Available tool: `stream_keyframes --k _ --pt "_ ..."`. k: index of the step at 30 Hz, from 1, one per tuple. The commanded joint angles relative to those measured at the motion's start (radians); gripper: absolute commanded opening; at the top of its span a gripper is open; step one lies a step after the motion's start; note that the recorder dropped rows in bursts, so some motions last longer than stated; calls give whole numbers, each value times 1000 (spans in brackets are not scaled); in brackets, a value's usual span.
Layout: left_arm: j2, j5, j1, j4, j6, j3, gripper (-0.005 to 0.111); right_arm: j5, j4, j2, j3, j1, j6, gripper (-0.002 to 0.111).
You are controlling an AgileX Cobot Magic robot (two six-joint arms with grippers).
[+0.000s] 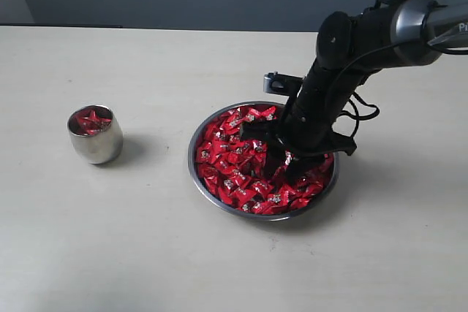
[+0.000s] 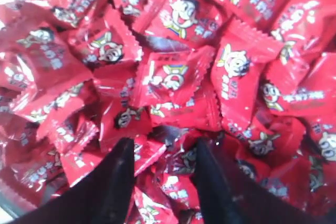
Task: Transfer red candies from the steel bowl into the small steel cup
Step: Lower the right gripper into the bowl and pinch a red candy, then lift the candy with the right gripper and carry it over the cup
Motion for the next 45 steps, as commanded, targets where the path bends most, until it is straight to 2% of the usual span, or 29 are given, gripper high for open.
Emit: stream_keyframes --k 1,6,8,11,13,14,26,40,43,45 --pt "-4 -2 -7 3 -3 4 0 15 -40 9 -7 -1 3 38" --pt "-4 -2 -7 3 -3 4 0 26 -51 9 -7 -1 3 38" --pt "-4 -2 -7 3 -3 4 0 26 -51 9 -7 -1 3 34" --pt "-4 -2 -7 3 -3 4 0 26 -51 9 -7 1 3 17" --pt "-4 -2 -7 3 -3 4 0 24 -51 9 -7 1 1 2" --pt "-4 -2 -7 3 -3 4 0 21 -51 9 -7 1 1 -1" --pt "-4 -2 -7 3 -3 4 0 24 -112 9 -34 1 -1 -1" --pt "-4 -2 -7 3 -3 4 0 127 -194 -37 -275 1 -1 -1" --pt "-4 -2 -7 3 -3 4 0 79 -195 -39 -313 1 -23 -1" --pt "-4 -2 -7 3 -3 4 0 -15 -145 -39 -344 1 -115 -1"
